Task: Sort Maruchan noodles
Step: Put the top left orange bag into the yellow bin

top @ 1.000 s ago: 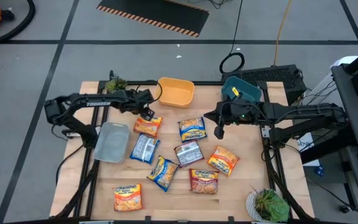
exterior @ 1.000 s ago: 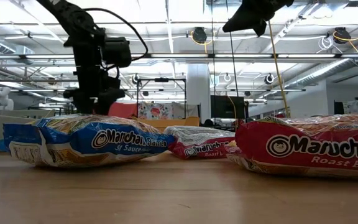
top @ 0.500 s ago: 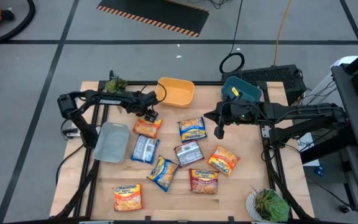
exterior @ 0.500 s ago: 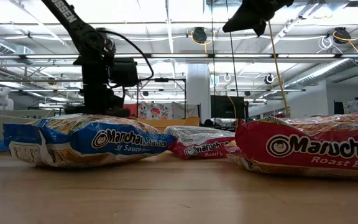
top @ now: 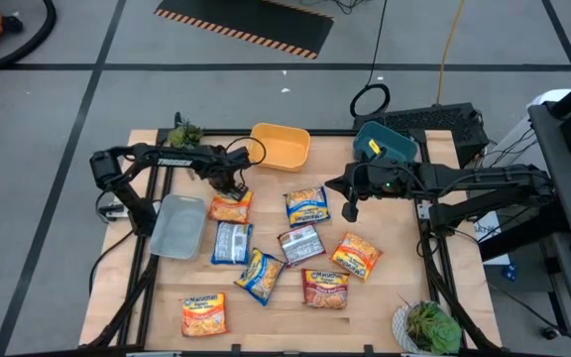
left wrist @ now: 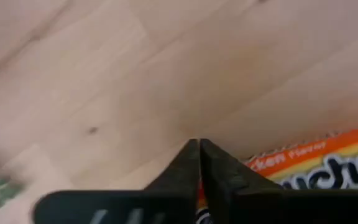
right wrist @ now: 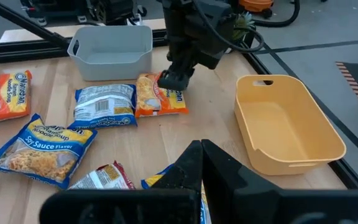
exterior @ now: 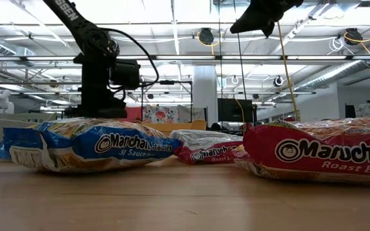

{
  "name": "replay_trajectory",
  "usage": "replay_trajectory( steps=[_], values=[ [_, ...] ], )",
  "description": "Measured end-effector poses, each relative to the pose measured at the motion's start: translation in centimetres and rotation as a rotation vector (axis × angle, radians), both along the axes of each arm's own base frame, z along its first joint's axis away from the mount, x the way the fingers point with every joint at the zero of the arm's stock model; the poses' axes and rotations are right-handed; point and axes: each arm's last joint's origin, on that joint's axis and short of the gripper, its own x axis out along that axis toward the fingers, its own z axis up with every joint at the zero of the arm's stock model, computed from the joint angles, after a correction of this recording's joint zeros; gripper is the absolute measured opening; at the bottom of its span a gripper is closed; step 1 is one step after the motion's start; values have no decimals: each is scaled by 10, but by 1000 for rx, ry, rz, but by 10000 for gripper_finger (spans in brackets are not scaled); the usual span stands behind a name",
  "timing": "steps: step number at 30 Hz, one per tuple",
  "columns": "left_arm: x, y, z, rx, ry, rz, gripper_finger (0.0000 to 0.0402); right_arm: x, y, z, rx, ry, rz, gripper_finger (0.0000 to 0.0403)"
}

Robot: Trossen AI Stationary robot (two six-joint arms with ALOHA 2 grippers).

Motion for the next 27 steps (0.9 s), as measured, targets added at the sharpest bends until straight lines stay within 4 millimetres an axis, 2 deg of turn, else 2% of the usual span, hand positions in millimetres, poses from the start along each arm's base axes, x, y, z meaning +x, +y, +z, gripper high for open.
replay_trajectory(
  steps=[4, 8, 13, 16, 19, 22, 27],
  values=[
    [2, 4, 6, 32, 8, -19, 5, 0, 0, 0, 0, 0, 0, 0],
    [12, 8, 22, 69, -40, -108, 3, 0, 0, 0, 0, 0, 0, 0],
    [28, -11, 43, 47, -170, -338, 5, 0, 0, 0, -2, 0, 1, 0],
    [40, -27, 48, 93, -230, -505, 23, 0, 0, 0, -5, 2, 3, 0],
    [48, -44, 49, 74, -270, -563, 63, 0, 0, 0, -5, 0, 3, 0],
    [54, -60, 49, 103, -269, -588, 122, 0, 0, 0, -5, -1, 2, 0],
    [58, -67, 51, 248, -228, -554, 239, 0, 0, 0, -4, -2, 2, 0]
  ],
)
